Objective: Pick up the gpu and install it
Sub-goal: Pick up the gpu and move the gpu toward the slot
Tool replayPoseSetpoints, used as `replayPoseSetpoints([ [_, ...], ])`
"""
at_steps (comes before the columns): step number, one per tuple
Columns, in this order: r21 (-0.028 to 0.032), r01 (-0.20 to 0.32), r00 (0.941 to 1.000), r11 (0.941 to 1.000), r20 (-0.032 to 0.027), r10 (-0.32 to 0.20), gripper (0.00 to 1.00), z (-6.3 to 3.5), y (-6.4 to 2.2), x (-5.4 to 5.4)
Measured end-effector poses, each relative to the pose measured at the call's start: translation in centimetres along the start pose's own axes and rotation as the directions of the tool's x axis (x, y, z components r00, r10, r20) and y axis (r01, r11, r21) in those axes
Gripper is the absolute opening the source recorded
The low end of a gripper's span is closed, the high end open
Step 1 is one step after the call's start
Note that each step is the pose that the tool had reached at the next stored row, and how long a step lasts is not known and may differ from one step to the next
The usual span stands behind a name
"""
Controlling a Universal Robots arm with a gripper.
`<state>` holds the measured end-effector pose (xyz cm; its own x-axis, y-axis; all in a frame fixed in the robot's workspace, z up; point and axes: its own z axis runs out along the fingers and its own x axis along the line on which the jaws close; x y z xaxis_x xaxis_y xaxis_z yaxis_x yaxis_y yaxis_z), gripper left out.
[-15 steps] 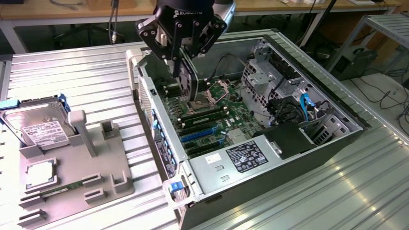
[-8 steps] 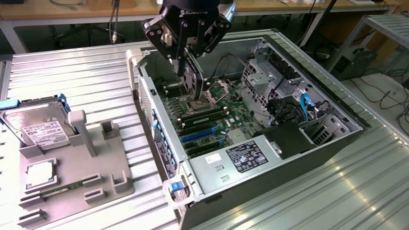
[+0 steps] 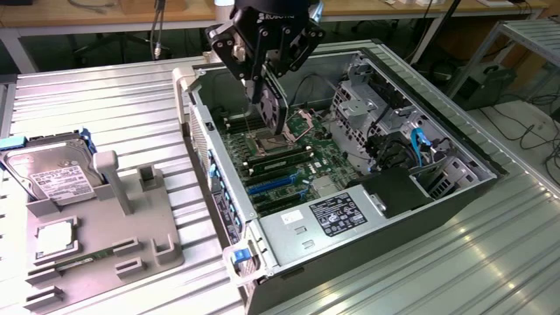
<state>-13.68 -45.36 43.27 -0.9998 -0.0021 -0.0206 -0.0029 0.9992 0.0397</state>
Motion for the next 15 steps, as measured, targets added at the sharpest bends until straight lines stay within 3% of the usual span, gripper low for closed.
replayPoseSetpoints([
  [15,0.0001,0.0,1.0,1.0,0.0,0.0,0.28,0.05,-0.01,-2.5],
])
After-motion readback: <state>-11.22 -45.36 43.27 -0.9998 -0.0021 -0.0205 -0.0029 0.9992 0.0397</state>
